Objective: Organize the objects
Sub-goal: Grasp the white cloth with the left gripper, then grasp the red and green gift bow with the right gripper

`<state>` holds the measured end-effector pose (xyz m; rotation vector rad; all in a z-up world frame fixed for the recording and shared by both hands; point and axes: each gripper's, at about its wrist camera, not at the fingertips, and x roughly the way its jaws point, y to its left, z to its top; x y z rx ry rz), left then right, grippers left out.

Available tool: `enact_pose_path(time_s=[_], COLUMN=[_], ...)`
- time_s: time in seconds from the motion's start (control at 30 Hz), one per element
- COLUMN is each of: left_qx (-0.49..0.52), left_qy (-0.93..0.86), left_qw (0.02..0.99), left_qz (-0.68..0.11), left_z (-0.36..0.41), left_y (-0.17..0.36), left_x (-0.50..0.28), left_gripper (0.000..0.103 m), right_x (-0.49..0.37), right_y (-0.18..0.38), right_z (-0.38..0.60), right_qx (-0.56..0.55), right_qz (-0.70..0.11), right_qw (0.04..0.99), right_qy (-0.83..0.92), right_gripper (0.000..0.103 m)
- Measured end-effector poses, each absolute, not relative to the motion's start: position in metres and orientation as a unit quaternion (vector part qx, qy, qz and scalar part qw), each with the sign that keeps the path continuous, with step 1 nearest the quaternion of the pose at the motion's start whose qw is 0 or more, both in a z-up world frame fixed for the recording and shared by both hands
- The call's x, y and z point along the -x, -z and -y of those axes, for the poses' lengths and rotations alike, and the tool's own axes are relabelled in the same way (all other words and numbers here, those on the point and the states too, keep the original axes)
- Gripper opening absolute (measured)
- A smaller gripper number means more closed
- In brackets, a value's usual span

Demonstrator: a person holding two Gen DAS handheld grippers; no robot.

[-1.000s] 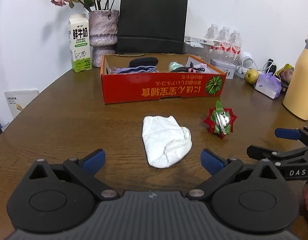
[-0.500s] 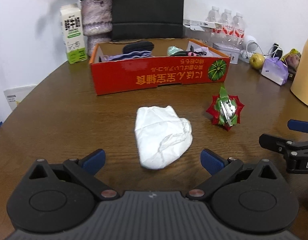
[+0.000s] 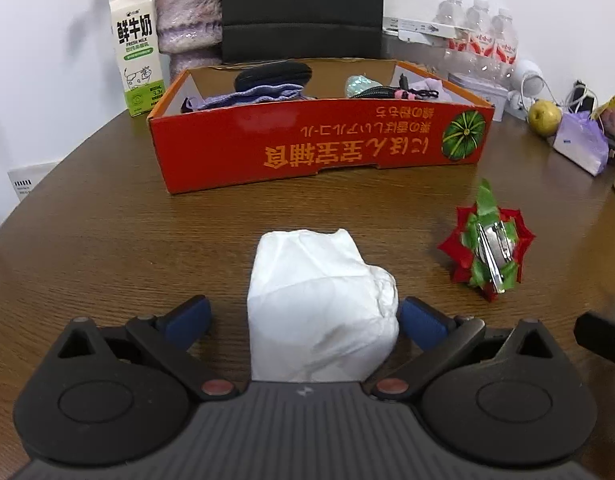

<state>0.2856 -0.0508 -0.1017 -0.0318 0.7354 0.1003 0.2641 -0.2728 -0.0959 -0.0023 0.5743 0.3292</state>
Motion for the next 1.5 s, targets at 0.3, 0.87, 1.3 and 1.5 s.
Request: enact_pose_path(time_s=[0.3,0.87,1.3,1.5], left_qx=[0.011,0.041,0.041,0.049], left_qy=[-0.043,-0.001,-0.017,-0.037], left_qw=[0.938,0.956,0.968,0.968], left_qz=[-0.344,-0.289,-0.247,-0.245], left_z=[0.049,0.038,0.001,-0.033], left_y=[0.104,0.085,0.070,0.070], left_x=[-0.285,-0.264,-0.250,-0.248], left_gripper=[0.103,0.049,0.049,0.049], right_x=[-0.267,-0.273,-0.270,-0.277], right_y=[0.098,0.101,0.097,0.101], right_z=[0.273,0.278,0.253,0.226], right_qx=[0.002,-0.013,0.017,0.038], right_qz=[-0.292,-0.295,-0.277,-0.298], right_qw=[0.943,0.945,0.948,0.940], right_qy=[-0.158,-0.140,-0.153,-0.164], right_gripper=[0.103,0.103,0.103,0.103])
